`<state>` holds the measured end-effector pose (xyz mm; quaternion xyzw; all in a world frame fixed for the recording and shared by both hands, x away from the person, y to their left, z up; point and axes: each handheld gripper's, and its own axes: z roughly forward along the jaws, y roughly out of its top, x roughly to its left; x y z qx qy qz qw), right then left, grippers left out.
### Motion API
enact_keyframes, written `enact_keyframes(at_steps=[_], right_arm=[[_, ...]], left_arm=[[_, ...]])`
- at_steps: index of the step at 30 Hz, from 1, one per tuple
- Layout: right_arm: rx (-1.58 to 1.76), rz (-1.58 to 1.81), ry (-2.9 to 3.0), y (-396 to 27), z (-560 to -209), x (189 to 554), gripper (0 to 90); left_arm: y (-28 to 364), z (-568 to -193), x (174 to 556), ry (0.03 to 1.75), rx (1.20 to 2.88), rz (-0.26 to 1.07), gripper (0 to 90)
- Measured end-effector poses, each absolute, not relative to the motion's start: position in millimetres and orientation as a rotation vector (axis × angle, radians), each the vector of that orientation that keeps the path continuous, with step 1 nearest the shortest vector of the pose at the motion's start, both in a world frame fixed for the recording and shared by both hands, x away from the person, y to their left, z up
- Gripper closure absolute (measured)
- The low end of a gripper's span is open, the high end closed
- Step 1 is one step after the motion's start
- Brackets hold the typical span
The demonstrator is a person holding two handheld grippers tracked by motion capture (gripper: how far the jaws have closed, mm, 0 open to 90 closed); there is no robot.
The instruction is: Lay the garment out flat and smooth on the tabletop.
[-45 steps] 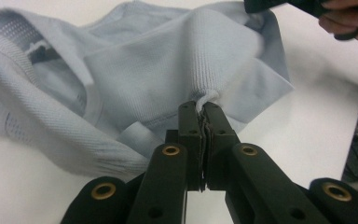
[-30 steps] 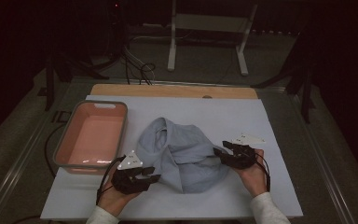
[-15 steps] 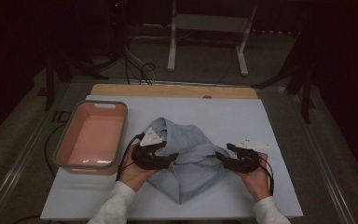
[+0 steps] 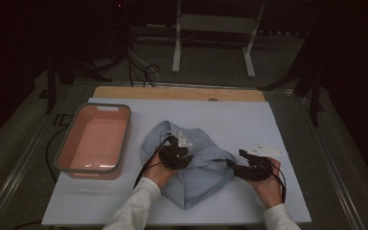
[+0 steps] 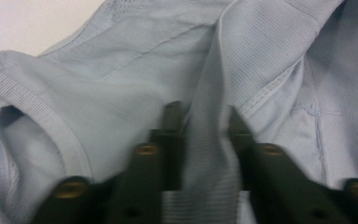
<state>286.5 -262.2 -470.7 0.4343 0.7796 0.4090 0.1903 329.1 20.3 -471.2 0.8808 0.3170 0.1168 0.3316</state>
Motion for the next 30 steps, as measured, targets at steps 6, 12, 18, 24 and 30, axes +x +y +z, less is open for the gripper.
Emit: enact_keyframes(at_steps=[6, 12, 18, 24, 30], right_arm=[[1.229, 1.141, 2.208, -262.5, -476.2, 282.9, 33.9], [1.212, 1.122, 2.238, -253.7, -480.8, 281.4, 34.0], [1.195, 1.111, 2.279, -243.5, -486.1, 282.8, 36.4], [1.179, 1.102, 2.303, -236.8, -487.8, 282.4, 37.8], [1.161, 1.086, 2.343, -228.0, -493.2, 283.8, 40.5]], left_arm=[[34.0, -449.5, 315.2, 0.796, 2.241, 0.363, 86.7], [55.7, -431.1, 303.5, 0.809, 2.158, 0.426, 88.0], [84.2, -420.3, 296.9, 0.862, 2.073, 0.466, 88.4], [113.6, -416.1, 288.5, 0.933, 1.995, 0.5, 88.5], [137.8, -413.9, 279.1, 0.987, 1.937, 0.519, 88.5]])
